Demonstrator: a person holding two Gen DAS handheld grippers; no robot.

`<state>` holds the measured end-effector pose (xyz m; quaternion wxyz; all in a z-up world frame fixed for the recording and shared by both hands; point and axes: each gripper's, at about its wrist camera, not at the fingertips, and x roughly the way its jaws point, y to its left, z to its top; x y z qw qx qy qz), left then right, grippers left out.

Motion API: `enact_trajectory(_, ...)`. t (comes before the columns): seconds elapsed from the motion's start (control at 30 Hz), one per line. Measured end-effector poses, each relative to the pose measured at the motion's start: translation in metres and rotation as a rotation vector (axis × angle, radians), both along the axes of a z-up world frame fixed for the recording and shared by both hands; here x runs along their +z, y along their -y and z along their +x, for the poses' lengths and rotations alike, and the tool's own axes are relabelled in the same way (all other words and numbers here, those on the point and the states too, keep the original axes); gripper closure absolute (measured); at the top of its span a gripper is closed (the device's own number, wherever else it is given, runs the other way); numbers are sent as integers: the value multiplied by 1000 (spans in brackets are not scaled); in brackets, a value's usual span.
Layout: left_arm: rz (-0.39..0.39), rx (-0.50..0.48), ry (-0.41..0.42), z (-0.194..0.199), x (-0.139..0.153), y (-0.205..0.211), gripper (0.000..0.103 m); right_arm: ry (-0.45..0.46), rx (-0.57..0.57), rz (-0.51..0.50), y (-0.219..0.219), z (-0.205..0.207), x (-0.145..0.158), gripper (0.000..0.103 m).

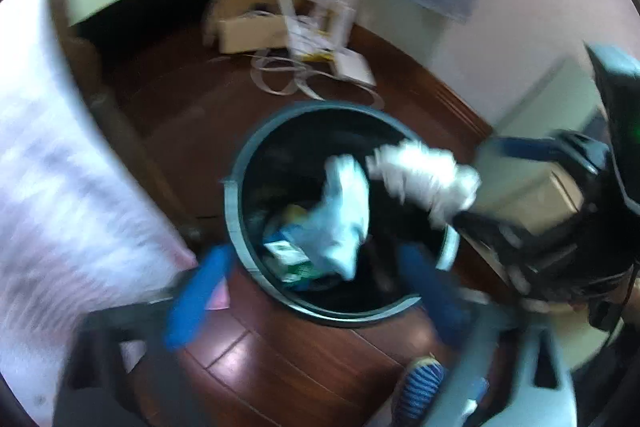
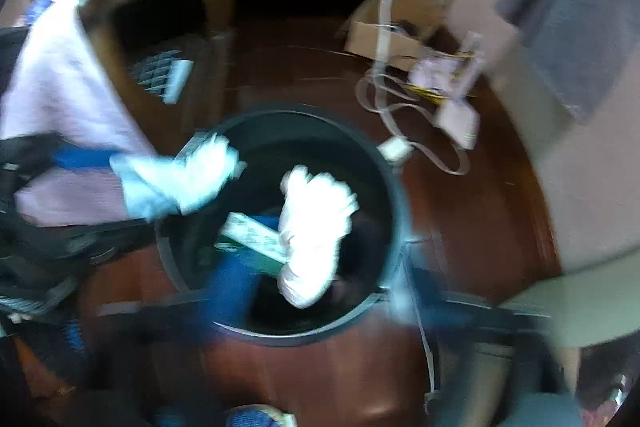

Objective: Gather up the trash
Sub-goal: 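Carry the tissue and mask over the black bin and release both, then move both tools back toward the bed items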

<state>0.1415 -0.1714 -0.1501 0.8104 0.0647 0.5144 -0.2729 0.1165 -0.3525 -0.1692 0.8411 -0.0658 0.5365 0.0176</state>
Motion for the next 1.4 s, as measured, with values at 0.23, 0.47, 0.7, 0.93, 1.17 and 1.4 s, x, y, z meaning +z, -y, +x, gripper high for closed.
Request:
enact_trajectory(0.23,58,75,76,-9,2,-16,1,8,-91,5,21,4,2,0)
enact_trajectory(0.47,58,71,111,-14,19,-20,1,54,-49,-8,10,0,18,0)
enact_trajectory(0.7,34,74,161,-23,46,-24,1,103,-53,-5,7,-5,43,0)
enact_trajectory(0.93,8,107,209,-28,73,-36,1,166,-29,4,-6,-10,73,0)
enact_trajectory(1.17,11,166,280,-30,98,-59,1,221,10,12,-27,-5,96,0)
enact_trajectory(1.4,5,252,340,-28,119,-90,1,269,73,21,-59,5,116,0)
